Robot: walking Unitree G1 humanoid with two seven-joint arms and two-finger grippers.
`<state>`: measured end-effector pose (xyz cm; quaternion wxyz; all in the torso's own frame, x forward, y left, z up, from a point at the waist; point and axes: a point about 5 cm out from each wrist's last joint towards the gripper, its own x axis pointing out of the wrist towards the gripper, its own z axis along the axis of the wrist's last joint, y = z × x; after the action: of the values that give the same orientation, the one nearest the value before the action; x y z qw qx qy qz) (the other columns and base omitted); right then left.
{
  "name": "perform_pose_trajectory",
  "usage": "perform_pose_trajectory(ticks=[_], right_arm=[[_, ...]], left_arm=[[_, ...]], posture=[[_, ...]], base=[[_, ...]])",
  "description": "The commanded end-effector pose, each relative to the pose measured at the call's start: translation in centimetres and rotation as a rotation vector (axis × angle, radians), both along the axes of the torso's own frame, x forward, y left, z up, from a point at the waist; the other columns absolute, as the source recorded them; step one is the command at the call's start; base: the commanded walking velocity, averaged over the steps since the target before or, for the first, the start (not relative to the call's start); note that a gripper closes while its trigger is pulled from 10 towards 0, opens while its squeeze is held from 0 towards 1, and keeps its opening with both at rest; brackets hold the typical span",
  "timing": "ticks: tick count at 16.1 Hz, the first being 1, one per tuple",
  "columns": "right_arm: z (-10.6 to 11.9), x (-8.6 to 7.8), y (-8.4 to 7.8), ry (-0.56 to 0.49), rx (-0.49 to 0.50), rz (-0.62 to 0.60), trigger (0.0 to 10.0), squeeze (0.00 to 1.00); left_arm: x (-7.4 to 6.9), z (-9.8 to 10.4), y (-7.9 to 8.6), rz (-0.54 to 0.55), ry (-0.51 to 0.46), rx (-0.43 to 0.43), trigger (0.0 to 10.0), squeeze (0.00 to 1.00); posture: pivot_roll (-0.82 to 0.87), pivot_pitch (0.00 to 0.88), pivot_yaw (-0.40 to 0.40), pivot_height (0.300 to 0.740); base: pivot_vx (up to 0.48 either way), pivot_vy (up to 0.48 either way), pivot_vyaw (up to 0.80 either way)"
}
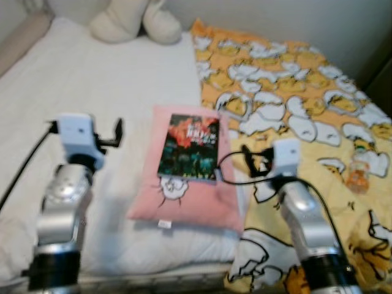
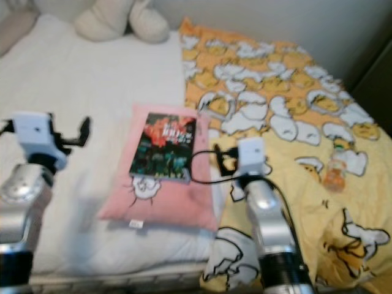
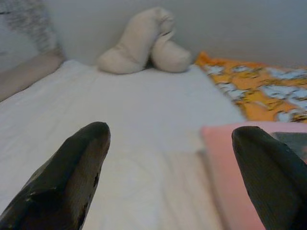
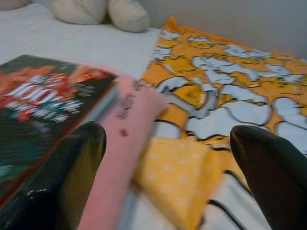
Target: Clean up the room
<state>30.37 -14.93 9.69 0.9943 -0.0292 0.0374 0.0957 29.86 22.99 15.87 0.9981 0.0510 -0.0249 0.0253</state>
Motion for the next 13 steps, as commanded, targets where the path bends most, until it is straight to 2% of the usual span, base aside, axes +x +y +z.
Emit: perform_pose_trajectory(ticks=[1,3,4,6,8,9,10,11,12,13], right_arm=[[0.1,0.0,-1.1,0.002,-0.012,-0.028,10.0,0.0],[0.1,0.0,-1.1,0.011,-0.006,-0.026,10.0,0.0],[0.1,0.0,-1.1,0.011,-0.015,-0.016,10.0,0.0],[-0.1,-0.2,-1.5,0.021,-0.01,-0.035,10.0,0.0],[-0.3,-0.5,-1.0,0.026,-0.01,-0.023,10.0,0.0],[-0.3,-0.7,-0.6,0.022,0.001,-0.011,10.0,0.0],[-0.4,-1.1,0.3,0.026,0.08,0.005,10.0,0.0],[-0.6,-1.1,0.0,0.055,0.182,-0.05,10.0,0.0],[-0.9,-1.3,-0.4,0.066,0.204,-0.099,10.0,0.0],[-0.9,-1.4,-0.5,0.059,0.195,-0.104,10.0,0.0]], left_arm=[[0.6,0.4,-0.5,-0.024,0.0,-0.008,10.0,0.0],[1.8,1.2,2.4,0.042,0.017,-0.046,10.0,0.0],[2.1,1.7,3.0,0.055,0.008,-0.046,10.0,0.0],[2.5,2.8,3.6,0.06,-0.019,0.005,10.0,0.0],[3.0,3.2,4.9,0.093,-0.007,0.039,10.0,0.0],[3.3,3.2,5.4,0.102,0.017,0.057,10.0,0.0],[4.3,3.4,7.1,0.137,0.105,0.125,10.0,0.0],[4.9,4.3,7.2,0.125,0.111,0.189,10.0,0.0],[5.2,5.3,6.5,0.059,0.095,0.247,10.0,0.0],[5.3,5.4,6.2,0.036,0.092,0.255,10.0,0.0]], posture=[[0.0,0.0,-0.092,0.732],[0.0,0.0,-0.102,0.732],[-0.01,0.0,-0.1,0.732],[-0.01,0.0,-0.09,0.732],[-0.02,0.0,-0.085,0.732],[-0.01,0.0,-0.082,0.732],[-0.02,0.0,-0.059,0.732],[-0.02,0.0,-0.041,0.732],[-0.03,0.0,-0.008,0.732],[-0.03,0.0,0.0,0.732]], base=[[0.0,0.0,-0.58],[0.0,0.0,-0.74],[0.0,0.0,-0.74],[0.0,0.0,-0.74],[0.0,0.0,-0.74],[0.0,0.0,-0.74],[0.0,0.0,0.0],[0.0,0.0,0.0],[0.0,0.0,0.0],[0.0,0.0,0.0]])
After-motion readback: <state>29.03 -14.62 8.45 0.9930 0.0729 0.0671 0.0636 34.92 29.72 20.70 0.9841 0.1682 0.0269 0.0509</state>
